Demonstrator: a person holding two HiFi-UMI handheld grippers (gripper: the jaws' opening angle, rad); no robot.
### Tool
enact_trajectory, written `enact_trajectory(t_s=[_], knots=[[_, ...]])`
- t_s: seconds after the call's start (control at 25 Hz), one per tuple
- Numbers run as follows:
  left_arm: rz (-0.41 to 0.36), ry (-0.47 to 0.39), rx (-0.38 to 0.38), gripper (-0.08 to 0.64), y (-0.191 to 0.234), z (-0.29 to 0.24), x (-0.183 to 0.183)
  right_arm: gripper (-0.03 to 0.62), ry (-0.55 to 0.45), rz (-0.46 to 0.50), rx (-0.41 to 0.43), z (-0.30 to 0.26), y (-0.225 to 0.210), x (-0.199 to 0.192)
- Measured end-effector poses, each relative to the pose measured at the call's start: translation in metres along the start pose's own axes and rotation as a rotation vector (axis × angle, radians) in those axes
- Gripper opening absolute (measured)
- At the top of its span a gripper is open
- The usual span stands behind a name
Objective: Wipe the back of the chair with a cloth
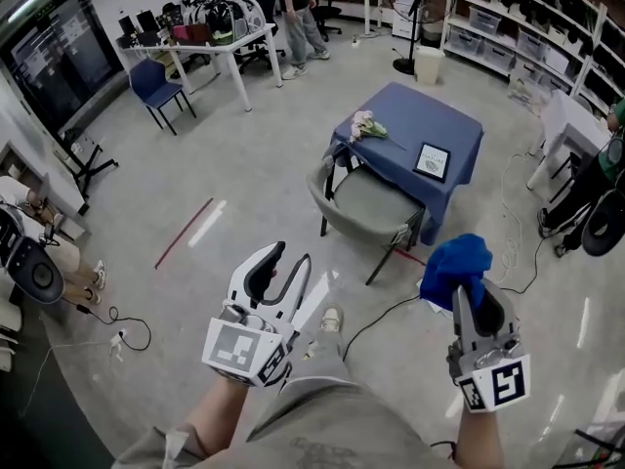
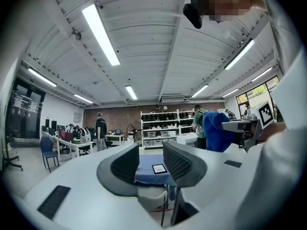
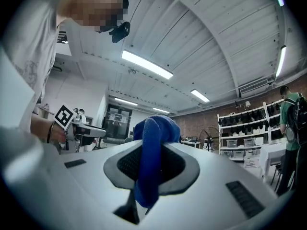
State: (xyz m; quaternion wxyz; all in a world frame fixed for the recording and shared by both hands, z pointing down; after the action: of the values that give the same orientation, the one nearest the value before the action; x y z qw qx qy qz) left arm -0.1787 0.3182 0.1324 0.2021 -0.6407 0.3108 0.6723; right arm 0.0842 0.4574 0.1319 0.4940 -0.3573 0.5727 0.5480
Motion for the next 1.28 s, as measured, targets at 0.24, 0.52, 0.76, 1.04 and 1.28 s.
enact_trajectory(t_s=[0.24, 0.52, 0.76, 1.04, 1.28], knots=[[0.021, 0.047, 0.019, 0.17, 0.05, -0.048, 0.002, 0.078, 0.038, -0.008, 0.018, -0.068, -0.013, -0.015], [0.086, 0.162, 0.033, 0.186, 0.125, -0.124, -0.01, 0.078, 0.102, -0.007, 0.057, -0.172, -0.035, -0.043], [0.147, 0.256, 0.032, 0.193, 0.189, -0.194, -0.029, 0.078, 0.169, -0.038, 0.09, -0.269, -0.051, -0.083], [0.236, 0.396, 0.032, 0.196, 0.242, -0.255, -0.082, 0.078, 0.279, -0.097, 0.142, -0.362, -0.055, -0.16], [0.311, 0.483, 0.05, 0.204, 0.275, -0.298, -0.129, 0.078, 0.348, -0.128, 0.201, -0.427, -0.053, -0.223]])
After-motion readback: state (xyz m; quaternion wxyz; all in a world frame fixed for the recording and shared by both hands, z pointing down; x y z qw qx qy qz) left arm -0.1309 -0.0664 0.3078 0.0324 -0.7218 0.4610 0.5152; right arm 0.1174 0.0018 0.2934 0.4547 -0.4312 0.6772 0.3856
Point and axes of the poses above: the fingertips, and each gripper's own axes: z backward along the fingers, y to its left, x out of its top, the point moved 5 cm from there along z, backward along the fingers, and after that the axes turned 12 degrees about z, right-handed, at the moved point
